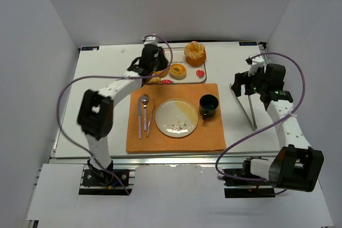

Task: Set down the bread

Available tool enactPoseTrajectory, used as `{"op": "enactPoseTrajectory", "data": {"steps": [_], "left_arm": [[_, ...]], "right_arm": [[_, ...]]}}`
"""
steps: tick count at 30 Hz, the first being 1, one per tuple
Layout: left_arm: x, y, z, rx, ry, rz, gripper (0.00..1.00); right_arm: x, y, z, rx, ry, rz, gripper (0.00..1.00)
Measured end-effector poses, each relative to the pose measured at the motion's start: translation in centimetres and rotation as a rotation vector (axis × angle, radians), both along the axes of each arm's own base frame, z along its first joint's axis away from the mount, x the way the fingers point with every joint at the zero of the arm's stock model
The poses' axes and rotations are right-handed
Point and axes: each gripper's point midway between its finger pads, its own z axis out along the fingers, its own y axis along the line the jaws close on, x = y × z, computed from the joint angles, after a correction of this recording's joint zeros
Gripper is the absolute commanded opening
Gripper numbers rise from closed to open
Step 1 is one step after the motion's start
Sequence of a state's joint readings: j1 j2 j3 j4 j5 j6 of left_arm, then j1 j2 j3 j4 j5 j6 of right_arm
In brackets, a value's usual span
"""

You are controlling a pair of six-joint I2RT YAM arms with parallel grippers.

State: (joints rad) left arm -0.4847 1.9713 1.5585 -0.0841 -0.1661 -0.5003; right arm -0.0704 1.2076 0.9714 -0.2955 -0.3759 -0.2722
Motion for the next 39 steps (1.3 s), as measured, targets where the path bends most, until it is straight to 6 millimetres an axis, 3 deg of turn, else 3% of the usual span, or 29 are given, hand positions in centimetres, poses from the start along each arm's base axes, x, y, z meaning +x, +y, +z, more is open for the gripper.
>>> {"op": "enactPoseTrajectory", "data": {"steps": [1, 2, 3, 4, 5, 6, 7, 8, 10, 11, 12, 16, 21, 28, 32, 36, 39], "left_arm": [[-1.4, 0.9, 1.5, -0.023, -0.024, 0.006, 0.00], [-2.9, 1.8, 3.3, -0.040, -0.055, 0.010, 0.00], [-4.4, 2.8, 4.9, -0.067, -0.093, 0.016, 0.00], [-5.9, 3.8, 5.9, -0.084, -0.115, 0.023, 0.00], [-8.2, 5.4, 7.4, -0.108, -0.149, 0.037, 0.00], [-9.2, 6.3, 8.1, -0.127, -0.175, 0.047, 0.00], [-10.5, 7.3, 7.9, -0.137, -0.187, 0.056, 0.23], [-12.4, 8.7, 6.8, -0.124, -0.166, 0.066, 0.40], [-15.8, 11.0, 4.2, -0.102, -0.111, 0.088, 0.67], [-17.1, 12.0, 3.0, -0.095, -0.089, 0.105, 0.72], [-18.5, 12.8, 1.9, -0.095, -0.065, 0.120, 0.73], [-22.7, 14.7, -1.8, -0.109, -0.006, 0.150, 0.78], [-25.1, 15.5, -4.6, -0.175, 0.023, 0.183, 0.79], [-25.3, 15.4, -4.9, -0.185, 0.040, 0.191, 0.79], [-24.9, 15.4, -4.5, -0.181, 0.038, 0.191, 0.79], [-24.8, 15.3, -4.3, -0.188, 0.032, 0.192, 0.79], [-24.6, 15.2, -4.4, -0.189, 0.031, 0.191, 0.79]], "right_arm": [[0.0, -0.5, -0.6, -0.011, 0.003, -0.021, 0.88], [-0.4, -0.8, -1.4, -0.016, 0.018, -0.026, 0.59], [-0.8, -1.3, -2.1, -0.038, 0.027, -0.004, 0.39], [-1.2, -1.7, -2.7, -0.053, 0.037, 0.012, 0.03], [-1.8, -2.5, -3.4, -0.062, 0.063, 0.015, 0.00], [-2.0, -2.8, -3.9, -0.073, 0.077, 0.031, 0.00], [-2.0, -3.0, -4.3, -0.077, 0.093, 0.045, 0.00], [-1.9, -3.2, -5.0, -0.083, 0.115, 0.058, 0.31], [-1.9, -3.5, -7.0, -0.090, 0.179, 0.075, 0.64], [-2.2, -3.7, -8.2, -0.099, 0.218, 0.084, 0.85], [-2.4, -3.8, -9.1, -0.105, 0.251, 0.087, 0.88], [-2.5, -5.2, -11.2, -0.165, 0.309, 0.052, 0.89], [-1.5, -7.4, -13.4, -0.246, 0.337, -0.033, 0.89], [-2.0, -8.3, -17.1, -0.287, 0.469, -0.050, 0.86], [-2.9, -8.2, -17.8, -0.292, 0.510, -0.030, 0.83], [-3.2, -8.1, -17.9, -0.293, 0.523, -0.018, 0.75], [-3.3, -7.8, -18.2, -0.282, 0.530, -0.002, 0.62]]}}
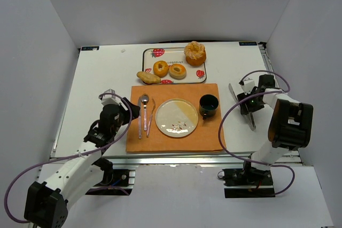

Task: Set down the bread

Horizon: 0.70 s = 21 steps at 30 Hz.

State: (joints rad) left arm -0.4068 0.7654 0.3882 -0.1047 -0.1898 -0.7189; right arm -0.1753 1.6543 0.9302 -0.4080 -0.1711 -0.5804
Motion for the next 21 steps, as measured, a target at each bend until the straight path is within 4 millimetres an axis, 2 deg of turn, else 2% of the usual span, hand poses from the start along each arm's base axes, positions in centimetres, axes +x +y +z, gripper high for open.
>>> {"op": "enactPoseTrajectory", "data": {"steps": [2, 5, 6, 9, 11, 13, 15, 16, 19, 21], "left_arm": [[0.1, 0.0, -0.3, 0.005, 0.009, -0.001, 0.79], [0.1, 0.0, -0.6, 0.017, 0.019, -0.003, 0.79], [0.1, 0.0, -0.5, 0.019, 0.019, -0.005, 0.79], [0.3, -0.1, -0.2, 0.018, 0.012, -0.005, 0.79], [0.3, -0.1, 0.1, 0.016, 0.007, -0.005, 0.79], [0.4, -0.1, 0.3, 0.013, 0.001, -0.005, 0.79], [0.5, -0.2, 0.5, 0.010, -0.006, -0.005, 0.80], [0.6, -0.3, 0.7, 0.006, -0.010, -0.007, 0.80], [1.1, -0.6, 1.8, -0.007, -0.035, -0.013, 0.80], [1.5, -0.9, 2.6, -0.017, -0.052, -0.018, 0.80]], "right_arm": [[0.1, 0.1, -0.1, 0.007, 0.002, 0.002, 0.41], [0.5, 0.1, -0.1, 0.011, 0.000, 0.008, 0.26], [0.6, 0.1, -0.1, 0.012, -0.002, 0.011, 0.16], [0.7, 0.4, 0.1, 0.024, 0.000, 0.014, 0.02], [0.7, 0.8, 0.4, 0.051, 0.008, 0.021, 0.00], [0.9, 1.8, 1.6, 0.108, 0.011, 0.031, 0.03], [2.4, 3.0, 4.3, 0.181, -0.026, 0.039, 0.11], [3.6, 3.6, 6.4, 0.214, -0.056, 0.043, 0.15], [8.3, 5.6, 14.0, 0.297, -0.228, 0.088, 0.28], [10.6, 7.2, 18.9, 0.334, -0.347, 0.142, 0.35]]}}
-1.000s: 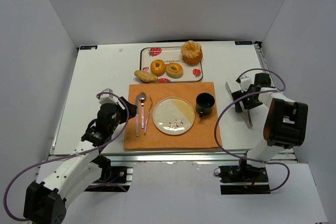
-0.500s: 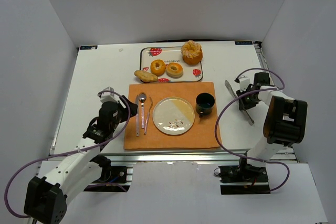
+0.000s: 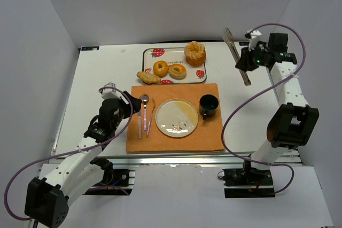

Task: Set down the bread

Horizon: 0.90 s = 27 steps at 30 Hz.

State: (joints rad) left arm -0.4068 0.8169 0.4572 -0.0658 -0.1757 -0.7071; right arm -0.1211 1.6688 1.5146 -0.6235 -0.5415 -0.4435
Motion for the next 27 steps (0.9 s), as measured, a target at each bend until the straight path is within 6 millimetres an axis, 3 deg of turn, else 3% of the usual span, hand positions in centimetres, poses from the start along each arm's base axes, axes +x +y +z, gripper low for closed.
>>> {"op": "enactPoseTrajectory", "data": {"steps": [3, 7, 10, 17, 27], "left_arm": [[0.5, -0.4, 0.7, -0.014, -0.016, -0.006, 0.80], [0.7, -0.6, 0.9, -0.029, -0.019, -0.005, 0.80], [0.8, -0.7, 1.1, -0.039, -0.023, -0.002, 0.80], [0.9, -0.8, 1.9, -0.075, -0.036, 0.008, 0.80], [1.2, -1.0, 2.4, -0.108, -0.048, 0.018, 0.80]], "right_arm": [[0.9, 3.2, 3.9, 0.052, -0.087, 0.071, 0.39], [1.5, 7.6, 5.1, 0.148, -0.067, 0.160, 0.40], [2.3, 8.9, 4.2, 0.231, 0.001, 0.157, 0.40], [3.6, 9.9, 2.4, 0.360, 0.138, 0.045, 0.41], [6.5, 11.3, 0.1, 0.343, 0.179, -0.175, 0.42]]}}
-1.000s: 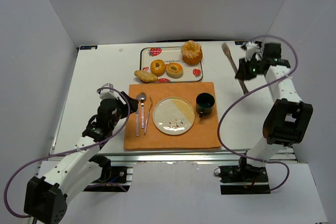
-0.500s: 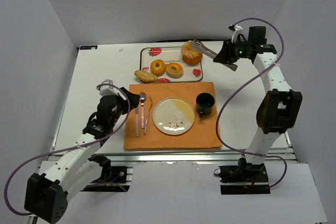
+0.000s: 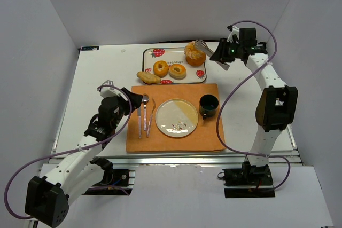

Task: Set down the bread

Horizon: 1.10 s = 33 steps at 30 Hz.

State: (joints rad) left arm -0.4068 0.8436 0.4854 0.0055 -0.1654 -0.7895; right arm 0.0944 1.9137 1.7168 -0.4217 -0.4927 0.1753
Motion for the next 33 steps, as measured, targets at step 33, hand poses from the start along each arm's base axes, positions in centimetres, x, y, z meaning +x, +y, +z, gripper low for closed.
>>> {"op": "enactPoseTrajectory", "data": {"steps": [33], "left_arm": [[0.3, 0.0, 0.6, -0.028, -0.018, 0.017, 0.80]], "right_arm": [[3.9, -0.6, -3.6, -0.134, -0.018, -0.157, 0.46]]}}
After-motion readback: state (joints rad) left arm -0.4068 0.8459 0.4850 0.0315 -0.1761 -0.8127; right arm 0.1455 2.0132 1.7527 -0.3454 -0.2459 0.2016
